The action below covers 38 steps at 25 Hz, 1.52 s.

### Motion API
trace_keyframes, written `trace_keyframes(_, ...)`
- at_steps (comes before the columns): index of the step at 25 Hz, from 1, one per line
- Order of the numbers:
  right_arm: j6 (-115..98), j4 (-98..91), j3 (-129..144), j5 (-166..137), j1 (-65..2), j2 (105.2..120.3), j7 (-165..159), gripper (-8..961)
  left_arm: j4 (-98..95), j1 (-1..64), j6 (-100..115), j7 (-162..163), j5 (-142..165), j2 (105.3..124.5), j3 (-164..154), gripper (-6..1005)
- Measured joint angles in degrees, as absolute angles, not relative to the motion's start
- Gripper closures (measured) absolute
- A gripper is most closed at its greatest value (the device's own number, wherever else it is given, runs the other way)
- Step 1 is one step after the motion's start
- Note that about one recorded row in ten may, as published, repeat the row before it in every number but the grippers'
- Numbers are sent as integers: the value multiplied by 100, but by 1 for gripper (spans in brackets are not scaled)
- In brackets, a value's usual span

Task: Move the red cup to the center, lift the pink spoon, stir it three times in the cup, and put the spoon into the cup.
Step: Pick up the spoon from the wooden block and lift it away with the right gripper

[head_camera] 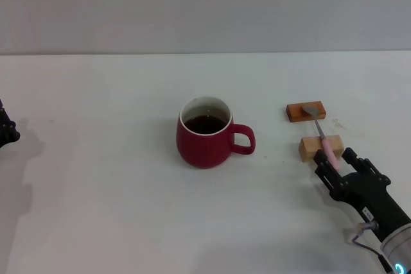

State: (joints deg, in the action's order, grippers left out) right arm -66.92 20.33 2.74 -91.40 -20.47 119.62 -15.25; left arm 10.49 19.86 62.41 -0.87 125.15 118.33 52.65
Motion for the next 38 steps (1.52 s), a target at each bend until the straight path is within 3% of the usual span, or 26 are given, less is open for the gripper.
trace_keyframes(12,-6601,2041,281,-9178,-2075,11952,-1536,431,1045,2011,6221,-88,12515,11829,5265,1001)
trace_keyframes(17,-6471,2040,276,-9152,-2114,11953,-1538,429,1045,2013,6221,-87,12515,11830,5265,1001)
trace_keyframes(31,-6523,2060,192,-9146,-2049,11957,-1539,605,1045,2022,6223,-87,12515,11830,5265,1001)
trace_keyframes(38,-6484,2066,141,-9135,-2030,11956,-1509,735,980,2036,6214,-87,12515,11830,5265,1001)
